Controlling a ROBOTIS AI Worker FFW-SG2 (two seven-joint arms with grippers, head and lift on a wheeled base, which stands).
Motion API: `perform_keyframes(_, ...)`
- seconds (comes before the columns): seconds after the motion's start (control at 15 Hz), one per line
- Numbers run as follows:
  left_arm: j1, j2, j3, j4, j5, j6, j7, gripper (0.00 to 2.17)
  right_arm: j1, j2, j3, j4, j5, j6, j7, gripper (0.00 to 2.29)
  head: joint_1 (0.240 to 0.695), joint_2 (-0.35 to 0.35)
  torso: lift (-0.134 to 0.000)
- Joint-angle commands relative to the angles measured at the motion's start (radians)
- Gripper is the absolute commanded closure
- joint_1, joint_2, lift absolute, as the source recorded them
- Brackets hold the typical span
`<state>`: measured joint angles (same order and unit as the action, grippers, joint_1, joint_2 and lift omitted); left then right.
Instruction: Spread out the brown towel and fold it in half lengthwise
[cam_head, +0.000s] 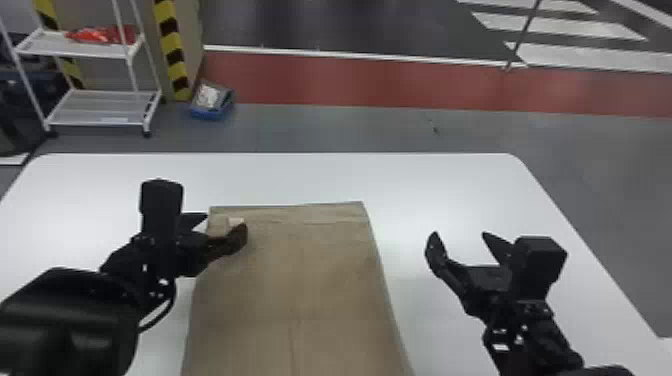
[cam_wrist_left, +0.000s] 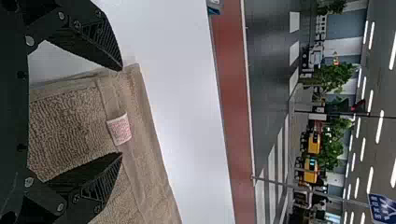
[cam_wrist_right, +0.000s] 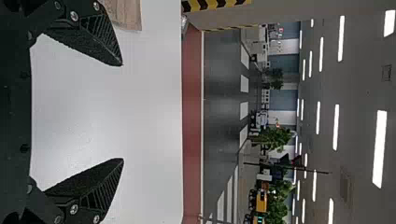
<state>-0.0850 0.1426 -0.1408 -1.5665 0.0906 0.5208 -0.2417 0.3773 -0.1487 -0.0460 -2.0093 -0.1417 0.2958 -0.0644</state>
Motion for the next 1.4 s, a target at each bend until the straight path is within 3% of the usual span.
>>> perform_keyframes(0.0,-0.001,0.0,0.007,0.002,0.005,0.0,0.001,0.27,0.0,0.001,0.001,-0.003,0.002,0.001,0.0,0.17,0.695,-0.132,-0.125)
perform_keyframes(1.13,-0.009,0.002,0.047,0.039,0.014,-0.003,0.001,0.34,0.008,0.001,-0.002,-0.012,0.001,0.001,0.0,0.17,0.695,-0.11,-0.125)
perform_keyframes(1.33,-0.006,0.002,0.053,0.039,0.014,-0.006,-0.008,0.52,0.005,0.003,0.0,-0.006,0.002,0.001,0.0,0.17,0.695,-0.103,-0.125)
